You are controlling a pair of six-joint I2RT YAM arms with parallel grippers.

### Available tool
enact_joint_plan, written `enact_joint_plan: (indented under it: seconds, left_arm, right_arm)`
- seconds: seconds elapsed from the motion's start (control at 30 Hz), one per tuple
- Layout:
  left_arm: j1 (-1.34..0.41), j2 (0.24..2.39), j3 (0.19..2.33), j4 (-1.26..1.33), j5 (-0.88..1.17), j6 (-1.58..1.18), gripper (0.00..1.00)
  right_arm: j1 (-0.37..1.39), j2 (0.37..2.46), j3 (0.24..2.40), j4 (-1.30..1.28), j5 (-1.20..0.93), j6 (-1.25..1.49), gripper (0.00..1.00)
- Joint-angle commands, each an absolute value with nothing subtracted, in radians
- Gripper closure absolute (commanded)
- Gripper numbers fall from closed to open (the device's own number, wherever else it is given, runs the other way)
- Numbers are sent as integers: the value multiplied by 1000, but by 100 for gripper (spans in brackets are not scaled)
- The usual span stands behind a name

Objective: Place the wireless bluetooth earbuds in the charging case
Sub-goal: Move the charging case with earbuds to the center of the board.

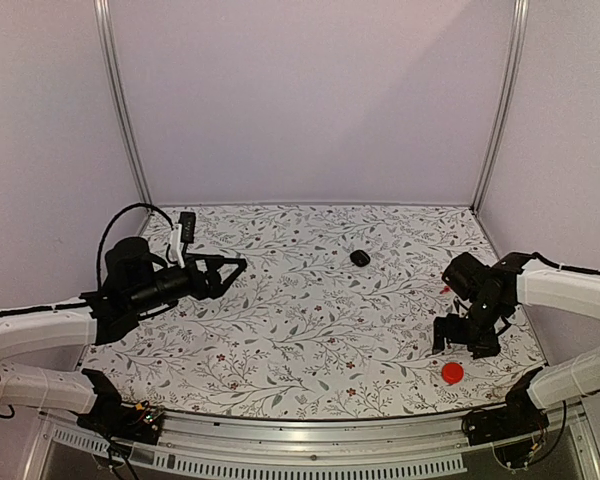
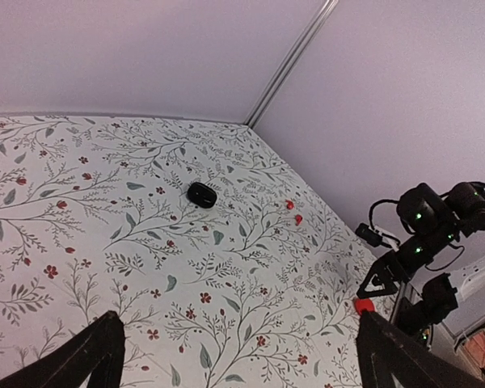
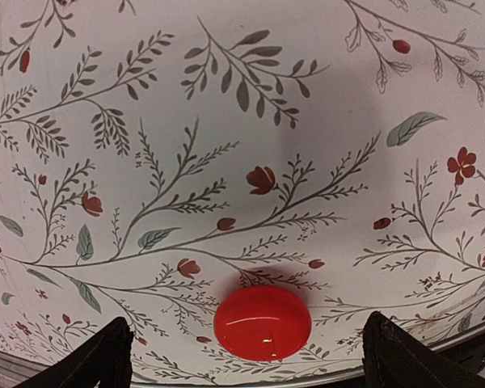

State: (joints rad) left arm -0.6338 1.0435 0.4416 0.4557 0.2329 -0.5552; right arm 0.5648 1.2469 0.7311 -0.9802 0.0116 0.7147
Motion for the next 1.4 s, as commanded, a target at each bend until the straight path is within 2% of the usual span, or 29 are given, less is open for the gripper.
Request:
enact_joint_plan:
  seconds: [0.0, 0.23, 0.47, 0.67, 0.73, 0.77, 0.83, 0.87, 1.0, 1.1, 1.17, 1.37]
  left_arm:
    - [-626, 1041, 429, 497, 234, -571, 0]
    - [-627, 1045, 414, 525, 234, -591, 0]
    - [-626, 1035, 401, 542, 226, -592, 0]
    - [-627, 1047, 397, 557, 234, -584, 0]
    - [-626, 1045, 394, 558, 234, -582, 0]
    - [-626, 1046, 392, 562, 231, -582, 0]
    - [-626, 1047, 389, 569, 228, -578, 0]
    - [-627, 1048, 391, 568, 228, -575, 0]
    - [-627, 1048, 395, 565, 226, -572, 0]
    - [-627, 1050, 392, 563, 225, -575, 0]
    - [-626, 1050, 386, 565, 224, -578, 0]
    - [-627, 1038, 381, 554, 220, -574, 0]
  right_arm:
    - [570, 1250, 722, -983, -41, 812, 5]
    - [577, 1332, 756, -972, -92, 874, 8]
    - [600, 1335, 674, -938, -155, 1045, 13]
    - [604, 1346, 634, -935, -124, 1126, 15]
    - [604, 1344, 638, -917, -108, 1125, 20]
    - [604, 1345, 639, -909, -102, 1123, 24]
    - [606, 1353, 639, -890, -98, 1112, 41]
    - [605, 1359, 637, -879, -102, 1108, 43]
    - [606, 1393, 643, -839, -92, 1074, 45]
    - [609, 1427, 666, -789, -87, 1014, 57]
    - [618, 1466, 694, -756, -82, 964, 62]
    - [733, 1659, 878, -707, -22, 781, 62]
